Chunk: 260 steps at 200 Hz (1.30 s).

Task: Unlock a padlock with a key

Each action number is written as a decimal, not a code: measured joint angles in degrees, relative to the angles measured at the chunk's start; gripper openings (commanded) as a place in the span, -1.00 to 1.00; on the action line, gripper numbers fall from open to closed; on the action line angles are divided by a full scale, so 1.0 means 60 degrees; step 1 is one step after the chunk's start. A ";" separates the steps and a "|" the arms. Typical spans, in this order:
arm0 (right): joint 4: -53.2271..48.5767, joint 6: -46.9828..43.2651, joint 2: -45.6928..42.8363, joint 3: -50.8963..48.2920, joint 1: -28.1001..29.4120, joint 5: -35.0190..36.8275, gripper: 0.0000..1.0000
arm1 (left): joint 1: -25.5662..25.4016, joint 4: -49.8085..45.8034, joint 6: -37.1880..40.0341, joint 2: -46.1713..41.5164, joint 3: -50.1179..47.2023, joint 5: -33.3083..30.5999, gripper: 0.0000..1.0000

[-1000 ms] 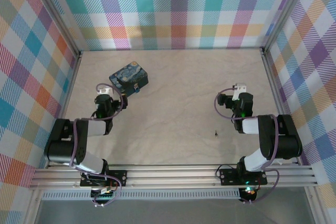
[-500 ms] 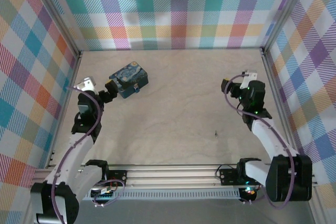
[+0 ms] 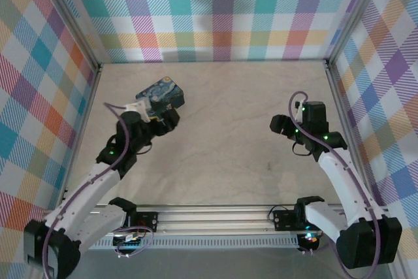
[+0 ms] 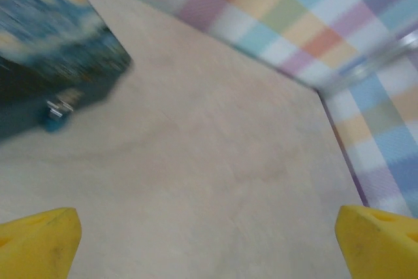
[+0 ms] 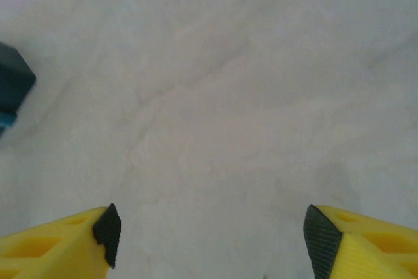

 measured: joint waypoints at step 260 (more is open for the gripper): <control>-0.0561 0.2834 0.2229 -0.2240 0.2874 0.1330 -0.25 | -0.1916 0.1424 -0.0240 0.2699 0.0492 -0.0106 1.00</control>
